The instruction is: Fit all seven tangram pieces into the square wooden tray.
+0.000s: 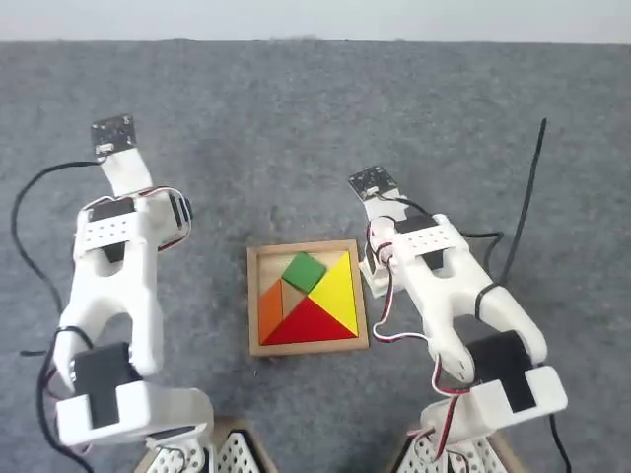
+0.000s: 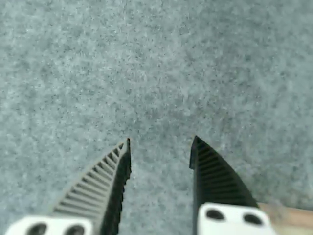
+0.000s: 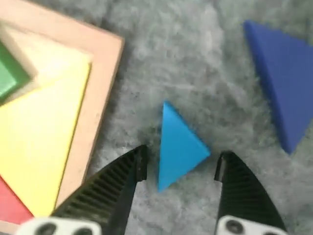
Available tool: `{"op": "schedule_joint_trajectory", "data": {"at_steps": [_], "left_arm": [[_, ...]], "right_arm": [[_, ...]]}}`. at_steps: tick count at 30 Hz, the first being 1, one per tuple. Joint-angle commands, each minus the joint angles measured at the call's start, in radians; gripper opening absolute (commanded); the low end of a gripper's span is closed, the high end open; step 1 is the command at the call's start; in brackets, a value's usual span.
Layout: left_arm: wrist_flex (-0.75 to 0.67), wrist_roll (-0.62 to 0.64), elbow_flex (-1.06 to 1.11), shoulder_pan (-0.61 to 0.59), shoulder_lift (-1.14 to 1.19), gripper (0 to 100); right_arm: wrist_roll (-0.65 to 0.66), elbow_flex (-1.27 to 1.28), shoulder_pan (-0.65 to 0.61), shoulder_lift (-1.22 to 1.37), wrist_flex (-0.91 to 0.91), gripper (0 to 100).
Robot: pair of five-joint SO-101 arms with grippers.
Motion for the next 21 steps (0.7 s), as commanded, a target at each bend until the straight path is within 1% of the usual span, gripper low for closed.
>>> {"op": "schedule_joint_trajectory", "data": {"at_steps": [1, 2, 8, 14, 21], "left_arm": [[0.002, 0.006, -0.048, -0.008, -0.005, 18], [0.002, 0.006, -0.048, -0.008, -0.005, 18], [0.002, 0.006, -0.048, -0.008, -0.005, 18], [0.002, 0.006, -0.048, -0.008, -0.005, 18], [0.002, 0.006, -0.047, -0.008, -0.005, 18]], "right_arm": [[0.081, -0.060, -0.019, -0.001, -0.027, 24.5], [0.100, -0.060, -0.019, -0.001, -0.024, 24.5], [0.098, -0.058, -0.019, -0.001, -0.024, 24.3], [0.104, -0.058, -0.019, -0.001, -0.027, 13.1], [0.104, -0.058, -0.019, -0.002, -0.024, 11.5]]}}
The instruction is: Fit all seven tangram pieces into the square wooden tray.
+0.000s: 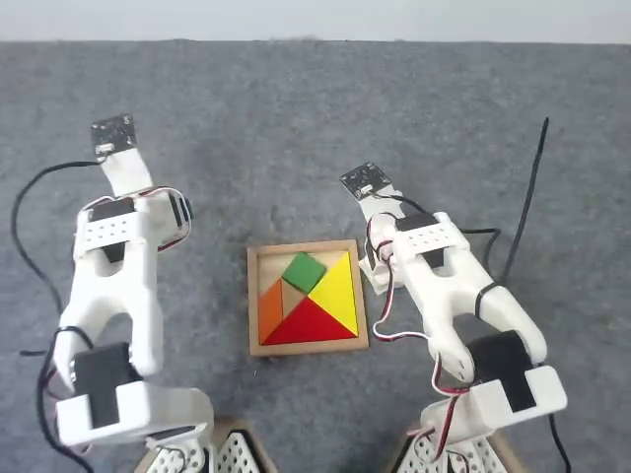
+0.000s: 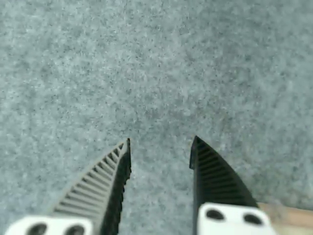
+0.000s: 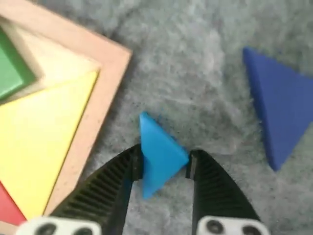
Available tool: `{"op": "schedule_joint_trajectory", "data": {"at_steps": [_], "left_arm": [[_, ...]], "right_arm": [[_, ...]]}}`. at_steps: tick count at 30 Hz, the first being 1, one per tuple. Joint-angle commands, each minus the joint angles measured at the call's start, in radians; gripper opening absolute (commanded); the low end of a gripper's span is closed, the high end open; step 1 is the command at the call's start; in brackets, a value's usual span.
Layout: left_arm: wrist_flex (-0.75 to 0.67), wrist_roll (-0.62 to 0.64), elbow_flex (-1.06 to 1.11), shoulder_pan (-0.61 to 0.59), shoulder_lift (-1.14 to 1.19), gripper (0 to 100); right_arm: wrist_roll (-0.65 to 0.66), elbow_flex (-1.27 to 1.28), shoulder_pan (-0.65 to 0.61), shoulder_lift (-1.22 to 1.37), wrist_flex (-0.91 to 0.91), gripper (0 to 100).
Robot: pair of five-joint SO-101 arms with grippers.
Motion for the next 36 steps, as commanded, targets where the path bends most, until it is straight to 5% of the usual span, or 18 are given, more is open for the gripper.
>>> {"op": "schedule_joint_trajectory", "data": {"at_steps": [1, 36], "left_arm": [[0.002, 0.006, -0.047, -0.008, -0.005, 18], [-0.048, 0.005, -0.045, -0.031, -0.005, 18]], "right_arm": [[0.014, -0.044, -0.019, -0.008, -0.012, 11.4], [0.074, -0.011, -0.182, -0.289, 0.019, 11.4]]}}
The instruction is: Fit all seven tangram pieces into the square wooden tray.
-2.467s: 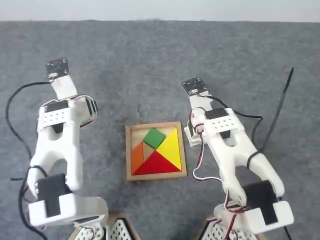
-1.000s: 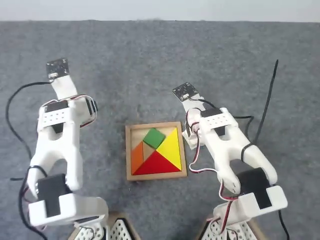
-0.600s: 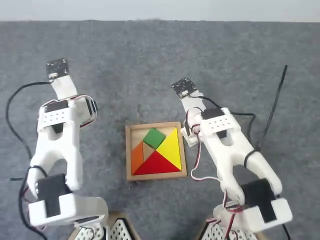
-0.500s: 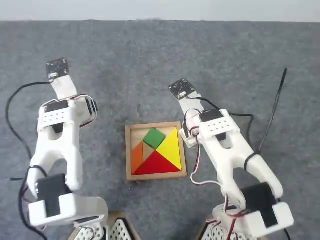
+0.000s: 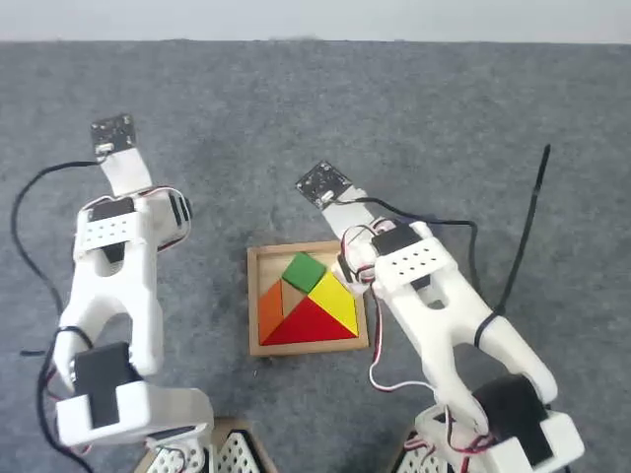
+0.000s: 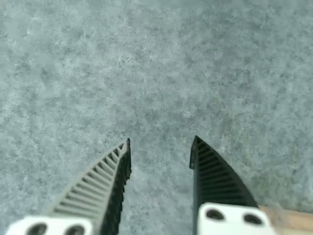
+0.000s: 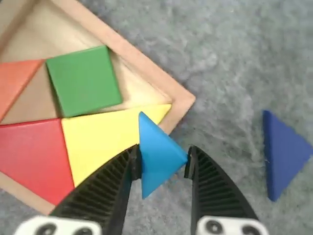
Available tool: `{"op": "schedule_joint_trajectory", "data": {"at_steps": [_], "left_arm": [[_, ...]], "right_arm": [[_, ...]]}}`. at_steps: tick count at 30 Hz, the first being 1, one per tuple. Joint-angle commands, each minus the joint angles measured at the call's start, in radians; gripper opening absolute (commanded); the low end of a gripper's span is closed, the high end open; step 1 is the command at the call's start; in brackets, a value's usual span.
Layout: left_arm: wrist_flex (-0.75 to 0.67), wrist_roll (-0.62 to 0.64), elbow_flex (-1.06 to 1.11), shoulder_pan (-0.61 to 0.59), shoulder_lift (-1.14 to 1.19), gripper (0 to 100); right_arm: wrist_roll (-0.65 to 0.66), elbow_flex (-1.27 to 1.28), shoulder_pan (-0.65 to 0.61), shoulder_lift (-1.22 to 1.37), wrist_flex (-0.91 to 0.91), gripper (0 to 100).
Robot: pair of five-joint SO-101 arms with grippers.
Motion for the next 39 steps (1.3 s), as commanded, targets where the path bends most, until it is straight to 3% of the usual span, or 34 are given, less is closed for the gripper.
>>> {"op": "schedule_joint_trajectory", "data": {"at_steps": [1, 8, 13, 20, 29, 34, 39], "left_arm": [[-0.028, 0.005, -0.047, -0.026, -0.005, 18], [-0.028, 0.005, -0.048, -0.026, -0.005, 18], [-0.028, 0.005, -0.048, -0.026, -0.005, 18], [-0.028, 0.005, -0.048, -0.026, -0.005, 18], [-0.029, 0.005, -0.050, -0.023, -0.003, 18], [-0.031, 0.005, -0.050, -0.021, -0.003, 18], [-0.031, 0.005, -0.050, -0.021, -0.003, 18]], "right_arm": [[0.012, -0.063, -0.024, -0.056, 0.018, 11.4], [0.035, -0.118, -0.093, -0.045, 0.018, 11.4], [0.008, -0.255, -0.093, 0.097, 0.096, 11.4], [-0.388, -0.493, -0.096, 0.331, 0.206, 4.1], [-0.752, -0.594, -0.136, 0.415, 0.351, 14.4], [-0.853, -0.606, -0.223, 0.417, 0.366, 17.8], [-0.910, -0.626, -0.229, 0.418, 0.366, 17.7]]}}
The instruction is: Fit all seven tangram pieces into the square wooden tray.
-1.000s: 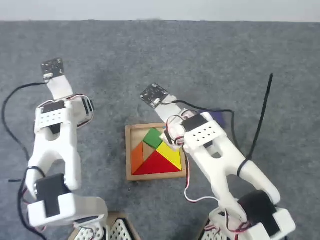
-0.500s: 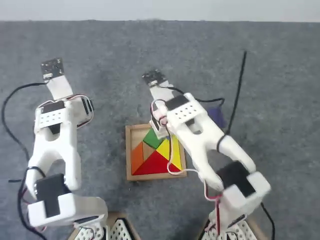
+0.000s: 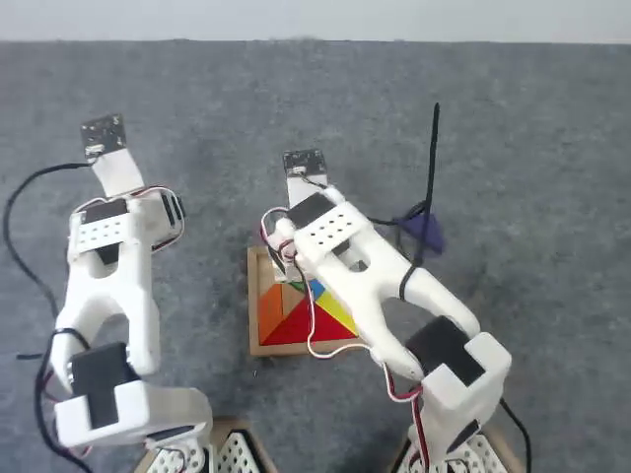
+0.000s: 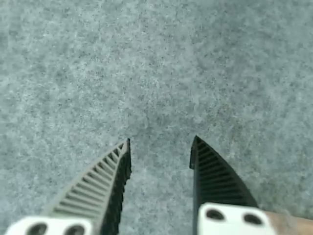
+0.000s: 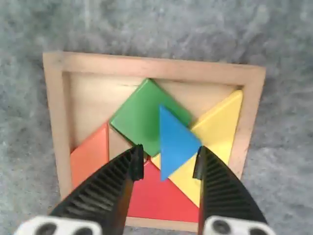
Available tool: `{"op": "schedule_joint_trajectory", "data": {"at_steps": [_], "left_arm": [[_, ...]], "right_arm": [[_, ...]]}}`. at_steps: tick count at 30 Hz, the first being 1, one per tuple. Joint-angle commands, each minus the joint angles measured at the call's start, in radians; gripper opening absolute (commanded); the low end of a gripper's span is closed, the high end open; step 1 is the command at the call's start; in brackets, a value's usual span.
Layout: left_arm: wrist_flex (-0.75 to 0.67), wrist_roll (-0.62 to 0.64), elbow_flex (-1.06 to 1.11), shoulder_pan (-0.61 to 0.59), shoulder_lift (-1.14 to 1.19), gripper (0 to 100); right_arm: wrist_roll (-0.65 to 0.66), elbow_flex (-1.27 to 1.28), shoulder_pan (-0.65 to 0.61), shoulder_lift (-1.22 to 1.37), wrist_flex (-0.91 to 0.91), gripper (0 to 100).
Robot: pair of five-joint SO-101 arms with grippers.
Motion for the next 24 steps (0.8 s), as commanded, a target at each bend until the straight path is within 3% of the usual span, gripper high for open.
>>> {"op": "schedule_joint_trajectory", "data": {"at_steps": [1, 4, 8, 11, 20, 24], "left_arm": [[-0.028, 0.005, -0.050, 0.000, -0.003, 18], [-0.028, 0.005, -0.050, 0.000, -0.003, 18], [-0.028, 0.005, -0.048, 0.000, -0.003, 18], [-0.028, 0.005, -0.048, 0.000, -0.003, 18], [-0.028, 0.003, -0.047, 0.000, -0.003, 18], [-0.028, 0.003, -0.048, 0.000, -0.003, 18]], "right_arm": [[-0.057, -0.083, -0.005, -0.013, 0.010, 17.7], [0.012, -0.106, -0.001, -0.015, 0.016, 17.7], [0.399, -0.138, 0.081, -0.061, 0.050, 16.8], [0.589, -0.110, 0.094, -0.140, -0.005, 0.9], [0.717, 0.338, 0.016, -0.346, -0.383, 0.6], [0.723, 0.388, 0.028, -0.343, -0.420, 0.6]]}}
